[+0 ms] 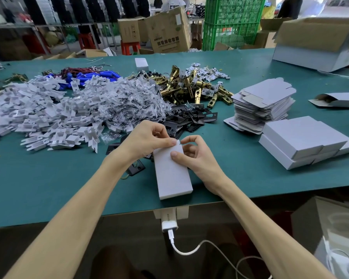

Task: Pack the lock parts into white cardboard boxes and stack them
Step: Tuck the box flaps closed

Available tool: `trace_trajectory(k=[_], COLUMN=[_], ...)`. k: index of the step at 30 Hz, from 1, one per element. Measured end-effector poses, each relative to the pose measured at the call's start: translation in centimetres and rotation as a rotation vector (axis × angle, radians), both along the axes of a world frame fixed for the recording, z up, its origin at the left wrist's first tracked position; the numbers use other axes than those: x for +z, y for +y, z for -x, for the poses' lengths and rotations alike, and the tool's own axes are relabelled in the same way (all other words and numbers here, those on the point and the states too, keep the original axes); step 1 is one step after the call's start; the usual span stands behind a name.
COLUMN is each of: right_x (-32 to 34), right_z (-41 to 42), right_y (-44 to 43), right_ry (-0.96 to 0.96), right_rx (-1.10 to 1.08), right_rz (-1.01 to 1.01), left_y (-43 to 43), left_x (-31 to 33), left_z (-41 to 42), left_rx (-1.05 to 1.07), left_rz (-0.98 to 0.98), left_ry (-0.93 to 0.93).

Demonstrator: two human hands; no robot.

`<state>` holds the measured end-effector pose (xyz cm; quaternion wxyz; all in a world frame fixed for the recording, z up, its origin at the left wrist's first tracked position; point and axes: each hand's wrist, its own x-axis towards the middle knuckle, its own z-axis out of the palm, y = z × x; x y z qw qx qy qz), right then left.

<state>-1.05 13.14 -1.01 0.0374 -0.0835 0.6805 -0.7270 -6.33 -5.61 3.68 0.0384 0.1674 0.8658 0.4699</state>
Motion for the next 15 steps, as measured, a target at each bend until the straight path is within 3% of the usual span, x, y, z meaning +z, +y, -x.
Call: trace_trajectory(k=[15], right_x=[-0.1], right_z=[-0.07], right_y=[0.06], right_ry=[0.043], right_rx=[-0.01], right_rz=[-0.011], left_y=[-0.09], left_x=[0.23], left_z=[-0.94], left_rx=[-0.038], left_rz=[0.05], left_ry=[0.099])
